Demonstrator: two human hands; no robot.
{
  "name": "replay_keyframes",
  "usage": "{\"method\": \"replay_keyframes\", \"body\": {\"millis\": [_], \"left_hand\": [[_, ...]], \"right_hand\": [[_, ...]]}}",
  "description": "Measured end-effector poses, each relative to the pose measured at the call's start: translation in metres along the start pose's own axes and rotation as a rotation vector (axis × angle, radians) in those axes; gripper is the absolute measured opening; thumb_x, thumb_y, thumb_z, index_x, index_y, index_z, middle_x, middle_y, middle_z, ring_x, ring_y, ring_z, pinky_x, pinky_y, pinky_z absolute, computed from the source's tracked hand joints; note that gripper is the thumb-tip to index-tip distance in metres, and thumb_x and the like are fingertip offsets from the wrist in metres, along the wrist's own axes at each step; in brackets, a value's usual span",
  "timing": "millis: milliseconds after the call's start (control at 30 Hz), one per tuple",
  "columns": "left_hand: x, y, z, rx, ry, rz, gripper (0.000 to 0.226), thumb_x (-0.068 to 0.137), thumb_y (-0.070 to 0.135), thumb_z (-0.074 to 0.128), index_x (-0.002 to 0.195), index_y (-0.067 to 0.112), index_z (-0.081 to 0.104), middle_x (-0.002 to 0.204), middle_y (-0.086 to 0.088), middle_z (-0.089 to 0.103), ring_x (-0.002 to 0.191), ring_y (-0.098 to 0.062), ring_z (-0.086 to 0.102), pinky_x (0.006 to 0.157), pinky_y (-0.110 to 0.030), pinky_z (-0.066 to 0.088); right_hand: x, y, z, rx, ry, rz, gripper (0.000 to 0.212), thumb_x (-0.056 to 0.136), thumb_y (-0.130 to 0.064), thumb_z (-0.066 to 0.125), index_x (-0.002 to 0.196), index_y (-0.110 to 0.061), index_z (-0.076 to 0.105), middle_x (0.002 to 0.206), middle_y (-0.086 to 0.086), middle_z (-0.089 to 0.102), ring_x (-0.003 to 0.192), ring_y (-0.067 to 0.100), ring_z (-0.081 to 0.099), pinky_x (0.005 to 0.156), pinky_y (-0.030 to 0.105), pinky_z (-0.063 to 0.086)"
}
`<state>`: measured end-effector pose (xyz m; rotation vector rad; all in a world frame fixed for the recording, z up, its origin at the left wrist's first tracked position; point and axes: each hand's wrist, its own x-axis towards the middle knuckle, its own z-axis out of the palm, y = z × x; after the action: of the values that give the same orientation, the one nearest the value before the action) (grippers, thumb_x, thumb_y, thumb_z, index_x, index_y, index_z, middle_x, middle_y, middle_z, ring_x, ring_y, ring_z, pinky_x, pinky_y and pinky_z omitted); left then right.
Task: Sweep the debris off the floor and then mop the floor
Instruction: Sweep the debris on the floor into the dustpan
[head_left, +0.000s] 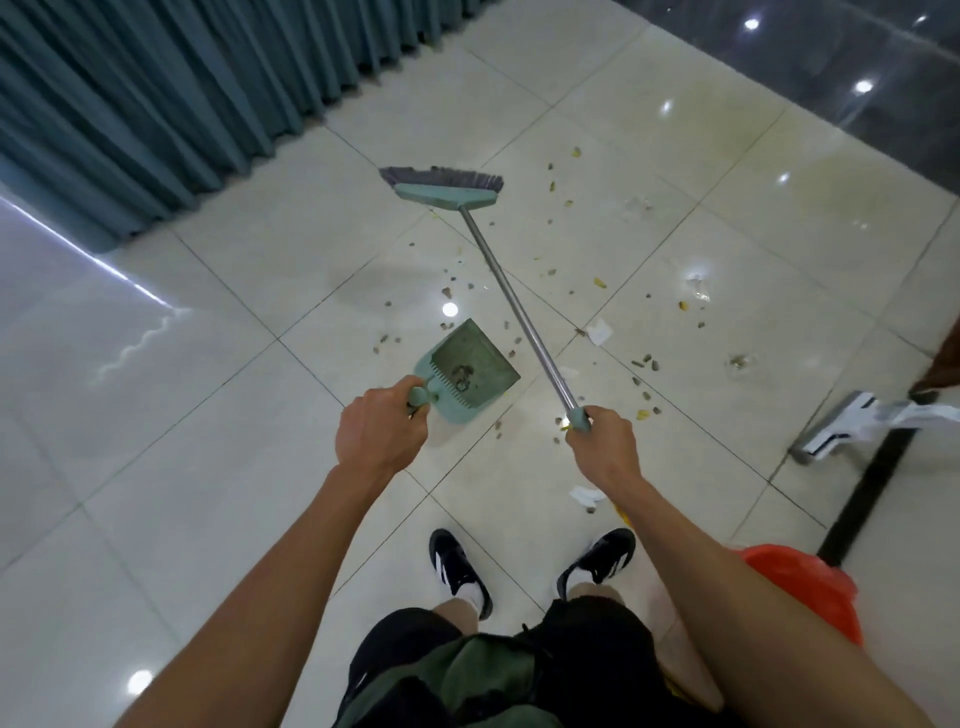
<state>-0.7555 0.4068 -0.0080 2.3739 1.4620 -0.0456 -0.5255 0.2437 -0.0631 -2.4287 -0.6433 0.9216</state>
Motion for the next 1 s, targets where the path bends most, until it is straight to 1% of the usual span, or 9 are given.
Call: {"method": "replay_keyframes", "body": {"millis": [100, 233, 400, 467, 567, 633, 700, 900, 1000], "left_hand": [[0.000, -0.038, -0.012, -0.014, 0.013, -0.052, 0.026, 0.097, 0.040, 0.053, 0.121, 0.037, 0.062, 0.073, 0.003, 0.063, 0.062, -0.022, 0.059, 0.056, -0.029, 0.050], [0.003, -0.075, -0.023, -0.028, 0.028, -0.117, 0.026, 0.097, 0.041, 0.053, 0.120, 0.036, 0.061, 0.071, 0.004, 0.059, 0.060, -0.022, 0.059, 0.053, -0.029, 0.050], [0.009, -0.109, -0.031, -0.063, 0.056, -0.220, 0.024, 0.096, 0.041, 0.054, 0.118, 0.035, 0.062, 0.072, 0.001, 0.060, 0.062, -0.026, 0.059, 0.057, -0.032, 0.053], [0.012, -0.122, -0.035, -0.082, 0.075, -0.269, 0.023, 0.096, 0.041, 0.054, 0.116, 0.035, 0.063, 0.071, 0.001, 0.061, 0.063, -0.026, 0.059, 0.059, -0.033, 0.053], [0.017, -0.138, -0.041, -0.104, 0.102, -0.349, 0.019, 0.096, 0.042, 0.054, 0.111, 0.035, 0.063, 0.069, 0.002, 0.061, 0.061, -0.026, 0.059, 0.058, -0.034, 0.053], [0.020, -0.146, -0.045, -0.114, 0.114, -0.394, 0.016, 0.095, 0.041, 0.055, 0.109, 0.036, 0.063, 0.068, 0.001, 0.061, 0.060, -0.026, 0.058, 0.057, -0.033, 0.051], [0.023, -0.153, -0.046, -0.106, 0.116, -0.432, 0.017, 0.095, 0.040, 0.055, 0.108, 0.036, 0.063, 0.069, 0.001, 0.062, 0.062, -0.027, 0.058, 0.058, -0.033, 0.052], [0.024, -0.185, -0.043, -0.078, 0.103, -0.520, 0.018, 0.094, 0.038, 0.055, 0.110, 0.035, 0.063, 0.070, -0.002, 0.064, 0.063, -0.031, 0.060, 0.062, -0.038, 0.056], [0.022, -0.209, -0.043, -0.068, 0.089, -0.554, 0.021, 0.094, 0.037, 0.054, 0.113, 0.035, 0.063, 0.072, -0.004, 0.065, 0.066, -0.033, 0.061, 0.064, -0.039, 0.055]], "right_hand": [[0.001, -0.032, 0.021, -0.045, -0.010, -0.036, 0.010, 0.083, -0.009, 0.055, 0.086, -0.006, 0.065, 0.074, 0.013, 0.066, 0.057, 0.025, 0.053, 0.051, 0.033, 0.044], [0.006, -0.064, 0.041, -0.080, -0.049, -0.064, 0.012, 0.084, -0.010, 0.055, 0.089, -0.009, 0.065, 0.075, 0.010, 0.067, 0.067, 0.031, 0.068, 0.060, 0.042, 0.057], [0.024, -0.089, 0.064, -0.160, -0.102, -0.086, 0.006, 0.086, -0.010, 0.060, 0.089, -0.011, 0.065, 0.071, 0.005, 0.061, 0.059, 0.024, 0.056, 0.050, 0.027, 0.041], [0.034, -0.097, 0.073, -0.185, -0.129, -0.097, 0.005, 0.086, -0.010, 0.061, 0.089, -0.009, 0.065, 0.068, 0.002, 0.058, 0.059, 0.023, 0.054, 0.048, 0.025, 0.036], [0.051, -0.114, 0.086, -0.198, -0.179, -0.099, 0.012, 0.085, -0.008, 0.062, 0.096, -0.007, 0.066, 0.074, 0.006, 0.062, 0.065, 0.027, 0.058, 0.051, 0.028, 0.042], [0.063, -0.125, 0.097, -0.182, -0.230, -0.102, 0.021, 0.085, -0.007, 0.061, 0.106, -0.002, 0.065, 0.083, 0.012, 0.065, 0.074, 0.033, 0.064, 0.059, 0.034, 0.050], [0.072, -0.136, 0.108, -0.175, -0.285, -0.101, 0.028, 0.087, -0.007, 0.061, 0.115, -0.005, 0.062, 0.089, 0.012, 0.064, 0.078, 0.033, 0.065, 0.059, 0.033, 0.051], [0.089, -0.172, 0.138, -0.105, -0.459, 0.015, 0.034, 0.086, -0.003, 0.064, 0.117, -0.011, 0.053, 0.088, 0.018, 0.068, 0.050, 0.020, 0.054, 0.038, 0.023, 0.043], [0.093, -0.188, 0.152, -0.152, -0.542, 0.028, 0.042, 0.083, 0.004, 0.069, 0.118, -0.011, 0.051, 0.086, 0.019, 0.069, 0.048, 0.018, 0.055, 0.039, 0.023, 0.044]]}}
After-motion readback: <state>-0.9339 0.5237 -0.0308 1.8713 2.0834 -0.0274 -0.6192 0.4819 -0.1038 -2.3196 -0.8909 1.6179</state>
